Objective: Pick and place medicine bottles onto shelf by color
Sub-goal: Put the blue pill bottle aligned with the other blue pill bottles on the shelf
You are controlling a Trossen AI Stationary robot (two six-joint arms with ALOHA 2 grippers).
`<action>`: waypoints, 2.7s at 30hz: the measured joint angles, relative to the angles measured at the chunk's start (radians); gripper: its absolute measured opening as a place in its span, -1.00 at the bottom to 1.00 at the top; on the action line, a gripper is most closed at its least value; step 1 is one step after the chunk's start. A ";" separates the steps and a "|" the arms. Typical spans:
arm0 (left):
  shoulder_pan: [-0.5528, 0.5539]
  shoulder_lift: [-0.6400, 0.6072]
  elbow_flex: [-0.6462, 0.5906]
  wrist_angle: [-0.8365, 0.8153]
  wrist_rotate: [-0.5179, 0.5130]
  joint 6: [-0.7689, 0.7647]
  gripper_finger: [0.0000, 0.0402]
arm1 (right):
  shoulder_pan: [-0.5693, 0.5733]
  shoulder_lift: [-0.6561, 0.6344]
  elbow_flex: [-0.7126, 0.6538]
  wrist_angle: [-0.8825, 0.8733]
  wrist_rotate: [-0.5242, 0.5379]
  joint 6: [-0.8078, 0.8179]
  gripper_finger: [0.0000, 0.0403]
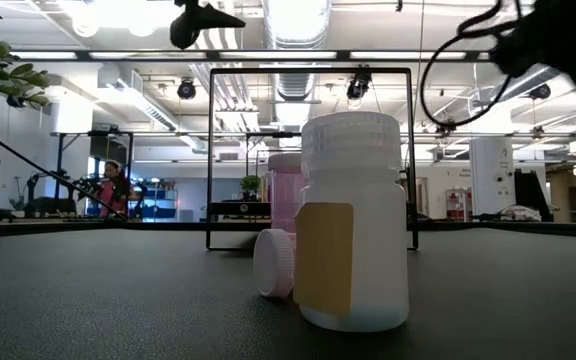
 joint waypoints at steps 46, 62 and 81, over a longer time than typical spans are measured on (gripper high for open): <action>0.320 0.004 0.077 -0.017 0.144 0.207 0.01 | -0.690 0.565 0.531 0.242 0.053 -0.796 -0.41; 0.320 0.005 0.076 -0.020 0.143 0.190 0.01 | -0.696 0.744 0.717 0.259 0.064 -0.881 -0.39; 0.320 0.005 0.076 -0.021 0.143 0.191 0.01 | -0.698 0.917 0.933 0.128 0.081 -0.957 -0.39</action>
